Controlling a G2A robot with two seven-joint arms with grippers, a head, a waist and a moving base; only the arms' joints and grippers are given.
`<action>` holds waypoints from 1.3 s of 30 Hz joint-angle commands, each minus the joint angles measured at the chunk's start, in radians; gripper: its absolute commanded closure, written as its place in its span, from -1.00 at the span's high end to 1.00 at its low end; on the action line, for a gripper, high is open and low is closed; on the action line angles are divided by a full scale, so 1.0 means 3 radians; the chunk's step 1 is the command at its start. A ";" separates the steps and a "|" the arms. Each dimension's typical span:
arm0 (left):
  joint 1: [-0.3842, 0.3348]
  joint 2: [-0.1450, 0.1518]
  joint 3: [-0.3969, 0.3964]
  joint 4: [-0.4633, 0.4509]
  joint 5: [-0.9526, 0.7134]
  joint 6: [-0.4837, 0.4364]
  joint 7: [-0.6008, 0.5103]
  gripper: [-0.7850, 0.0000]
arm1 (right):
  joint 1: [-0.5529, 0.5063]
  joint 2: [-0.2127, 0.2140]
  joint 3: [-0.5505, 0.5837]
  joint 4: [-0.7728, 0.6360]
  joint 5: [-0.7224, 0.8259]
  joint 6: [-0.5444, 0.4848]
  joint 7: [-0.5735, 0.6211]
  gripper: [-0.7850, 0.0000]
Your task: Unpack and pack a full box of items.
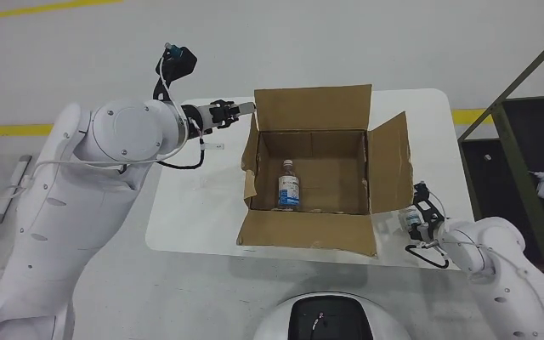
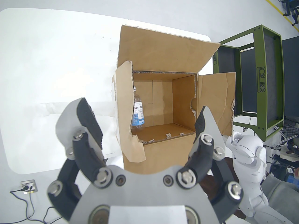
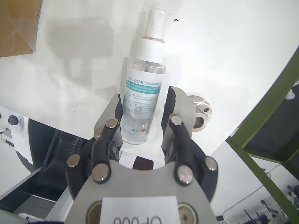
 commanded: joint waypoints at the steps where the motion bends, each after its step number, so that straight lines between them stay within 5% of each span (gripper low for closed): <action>1: 0.0000 0.0000 0.0000 0.0000 0.0000 0.0000 0.0000 1.00 | 0.0012 0.0001 -0.0014 0.0035 0.0013 -0.0004 -0.0028 -0.03; 9: 0.0000 0.0000 0.0000 0.0000 0.0000 0.0000 0.0000 1.00 | 0.0042 0.0008 -0.0055 0.0126 0.0081 -0.0008 -0.0076 -0.07; 12: 0.0000 0.0000 0.0000 0.0000 0.0000 0.0000 0.0000 1.00 | 0.0043 0.0012 -0.0060 0.0134 0.0083 -0.0004 -0.0083 -0.23; 16: 0.0000 0.0000 0.0000 0.0000 0.0000 0.0000 0.0000 1.00 | 0.0046 0.0016 -0.0043 0.0156 0.0132 0.0029 -0.0106 -1.00; 21: 0.0000 0.0000 0.0000 0.0000 0.0000 0.0000 0.0000 1.00 | 0.0070 0.0023 0.0181 0.0126 0.0509 0.0169 -0.0173 -1.00; 27: 0.0000 0.0000 0.0000 0.0000 0.0000 0.0000 0.0000 1.00 | 0.0143 0.0028 0.0818 -0.0011 0.1630 0.0327 -0.0581 -1.00; 34: 0.0000 0.0000 0.0000 0.0000 0.0000 0.0000 0.0000 1.00 | 0.0179 0.0032 0.1435 -0.0231 0.2987 0.0177 -0.1094 -1.00; 39: 0.0000 0.0000 0.0000 0.0000 0.0000 0.0000 0.0000 1.00 | 0.0203 0.0056 0.1601 -0.0436 0.3332 0.0054 -0.1232 -1.00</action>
